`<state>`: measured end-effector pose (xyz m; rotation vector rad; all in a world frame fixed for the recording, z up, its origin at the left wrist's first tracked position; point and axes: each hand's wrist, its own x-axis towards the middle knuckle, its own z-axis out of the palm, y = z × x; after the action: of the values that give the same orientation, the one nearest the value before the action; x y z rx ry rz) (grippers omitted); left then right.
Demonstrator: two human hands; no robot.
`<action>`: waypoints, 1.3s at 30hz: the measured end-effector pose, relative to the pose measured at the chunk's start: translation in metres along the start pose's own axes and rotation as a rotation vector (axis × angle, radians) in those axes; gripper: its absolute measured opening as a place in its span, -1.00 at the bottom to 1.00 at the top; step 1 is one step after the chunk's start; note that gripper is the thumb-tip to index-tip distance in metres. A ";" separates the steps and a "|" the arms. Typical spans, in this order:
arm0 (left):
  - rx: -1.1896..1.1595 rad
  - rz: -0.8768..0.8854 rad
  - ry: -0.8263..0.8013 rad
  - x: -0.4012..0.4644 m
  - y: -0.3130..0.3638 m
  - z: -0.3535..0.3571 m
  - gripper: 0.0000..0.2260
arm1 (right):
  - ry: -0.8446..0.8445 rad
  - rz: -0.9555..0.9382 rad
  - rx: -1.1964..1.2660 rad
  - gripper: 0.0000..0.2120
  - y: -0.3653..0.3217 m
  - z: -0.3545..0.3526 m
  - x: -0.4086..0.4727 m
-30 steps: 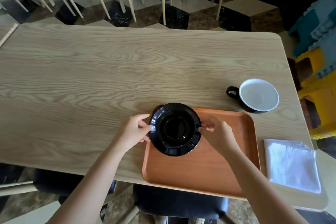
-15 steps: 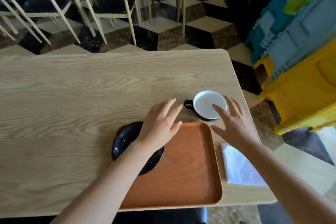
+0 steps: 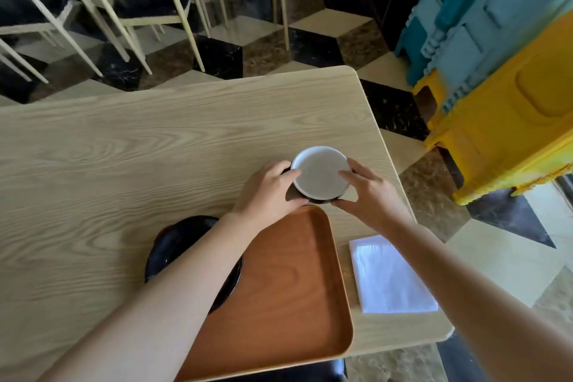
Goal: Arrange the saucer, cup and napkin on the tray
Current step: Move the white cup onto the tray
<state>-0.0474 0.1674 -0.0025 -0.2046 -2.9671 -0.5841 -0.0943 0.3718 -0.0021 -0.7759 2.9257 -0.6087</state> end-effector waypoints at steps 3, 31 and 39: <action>-0.033 -0.008 0.042 -0.008 0.000 -0.002 -0.51 | 0.019 -0.019 0.012 -0.46 -0.005 -0.005 -0.001; -0.024 -0.145 0.137 -0.111 0.012 0.003 -0.55 | 0.027 -0.263 0.055 -0.38 -0.029 0.017 -0.059; -0.021 -0.146 0.141 -0.110 0.011 0.003 -0.55 | 0.027 -0.288 -0.004 -0.37 -0.031 0.012 -0.057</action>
<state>0.0623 0.1668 -0.0154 0.0505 -2.8565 -0.6185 -0.0287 0.3707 -0.0034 -1.2116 2.8614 -0.6351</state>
